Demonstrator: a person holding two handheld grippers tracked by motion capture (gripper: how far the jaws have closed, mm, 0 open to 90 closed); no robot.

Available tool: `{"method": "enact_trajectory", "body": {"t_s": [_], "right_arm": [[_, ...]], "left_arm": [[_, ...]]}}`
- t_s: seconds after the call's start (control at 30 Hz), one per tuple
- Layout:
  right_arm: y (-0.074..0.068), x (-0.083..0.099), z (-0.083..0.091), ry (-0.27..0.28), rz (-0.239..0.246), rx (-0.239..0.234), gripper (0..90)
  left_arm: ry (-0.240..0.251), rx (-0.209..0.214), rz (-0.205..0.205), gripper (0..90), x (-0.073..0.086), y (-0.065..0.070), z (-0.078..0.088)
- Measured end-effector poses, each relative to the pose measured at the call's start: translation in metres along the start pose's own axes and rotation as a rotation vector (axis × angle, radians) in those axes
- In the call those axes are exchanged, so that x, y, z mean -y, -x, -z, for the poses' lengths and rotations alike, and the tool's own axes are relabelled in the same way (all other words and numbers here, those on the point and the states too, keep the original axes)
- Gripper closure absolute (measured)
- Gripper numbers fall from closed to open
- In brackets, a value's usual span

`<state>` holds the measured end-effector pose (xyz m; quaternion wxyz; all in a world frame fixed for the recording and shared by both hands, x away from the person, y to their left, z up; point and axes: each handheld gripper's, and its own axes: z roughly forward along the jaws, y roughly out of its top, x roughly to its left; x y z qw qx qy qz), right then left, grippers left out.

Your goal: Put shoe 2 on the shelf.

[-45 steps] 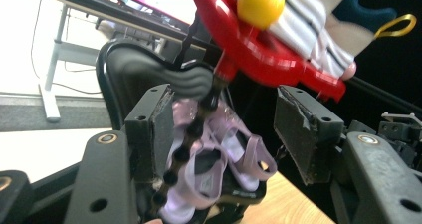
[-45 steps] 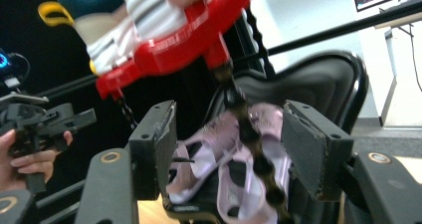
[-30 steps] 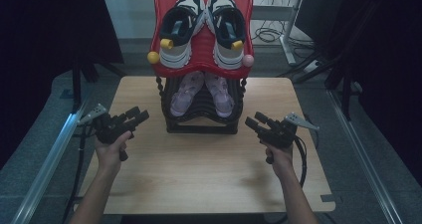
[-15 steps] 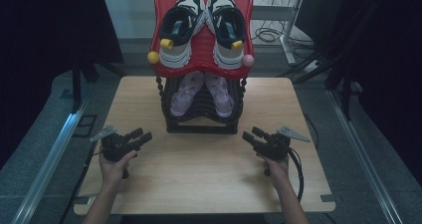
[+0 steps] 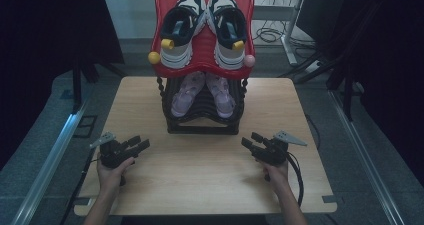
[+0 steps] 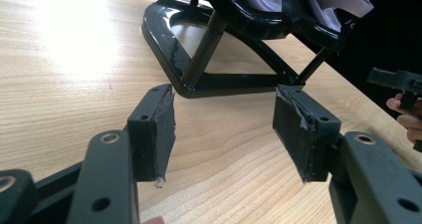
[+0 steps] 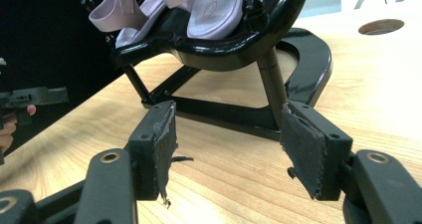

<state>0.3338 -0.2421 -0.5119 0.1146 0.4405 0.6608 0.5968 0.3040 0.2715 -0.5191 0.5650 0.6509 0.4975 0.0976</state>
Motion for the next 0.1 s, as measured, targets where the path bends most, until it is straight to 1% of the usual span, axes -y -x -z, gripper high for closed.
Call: {"method": "enact_trajectory", "body": {"t_s": [0.1], "right_arm": [[0.0011, -0.0006, 0.0026, 0.002, 0.0, 0.006, 39.4]], "left_arm": [[-0.005, -0.002, 0.005, 41.6, 0.0011, 0.0001, -0.0012]]}}
